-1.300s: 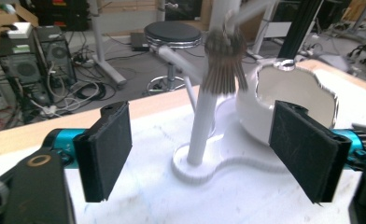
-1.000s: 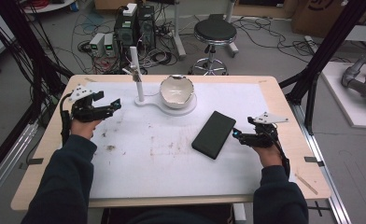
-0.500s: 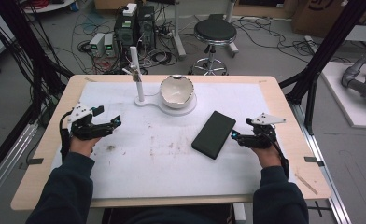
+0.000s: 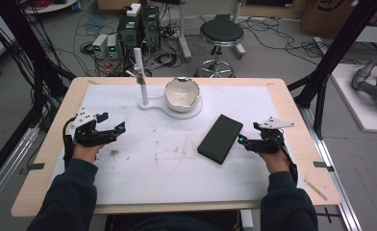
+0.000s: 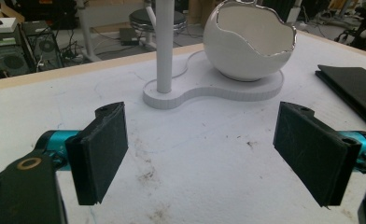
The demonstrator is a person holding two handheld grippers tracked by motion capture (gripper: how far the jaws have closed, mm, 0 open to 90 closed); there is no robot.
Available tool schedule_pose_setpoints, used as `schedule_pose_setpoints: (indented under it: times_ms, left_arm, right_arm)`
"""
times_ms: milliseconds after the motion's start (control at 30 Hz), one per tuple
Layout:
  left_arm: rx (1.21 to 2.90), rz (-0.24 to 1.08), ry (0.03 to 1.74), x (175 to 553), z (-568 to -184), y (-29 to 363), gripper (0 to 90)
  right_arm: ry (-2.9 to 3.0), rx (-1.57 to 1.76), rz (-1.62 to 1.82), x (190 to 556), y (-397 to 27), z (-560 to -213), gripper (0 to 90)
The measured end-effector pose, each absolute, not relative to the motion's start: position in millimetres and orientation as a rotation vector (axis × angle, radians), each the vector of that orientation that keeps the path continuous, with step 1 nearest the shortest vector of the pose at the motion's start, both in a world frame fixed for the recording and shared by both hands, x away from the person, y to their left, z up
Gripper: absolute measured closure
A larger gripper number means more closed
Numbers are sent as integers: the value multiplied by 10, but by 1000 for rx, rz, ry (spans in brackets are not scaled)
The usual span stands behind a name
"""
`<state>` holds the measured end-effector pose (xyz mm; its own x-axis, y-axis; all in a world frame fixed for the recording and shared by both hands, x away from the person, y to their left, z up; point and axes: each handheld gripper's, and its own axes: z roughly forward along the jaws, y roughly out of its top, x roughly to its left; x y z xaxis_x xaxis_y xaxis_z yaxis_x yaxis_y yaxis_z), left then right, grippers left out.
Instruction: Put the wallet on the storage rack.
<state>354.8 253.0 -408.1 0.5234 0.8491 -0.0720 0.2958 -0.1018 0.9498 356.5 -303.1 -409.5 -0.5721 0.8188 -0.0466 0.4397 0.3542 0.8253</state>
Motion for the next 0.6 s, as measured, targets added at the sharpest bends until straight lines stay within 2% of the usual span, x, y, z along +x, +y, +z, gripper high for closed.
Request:
schedule_pose_setpoints:
  times_ms: [600]
  left_arm:
    - [1696,624,1017,3522,-4132,2532,191]
  right_arm:
    - [2278,1033,1131,3597,-2825,-4223,211]
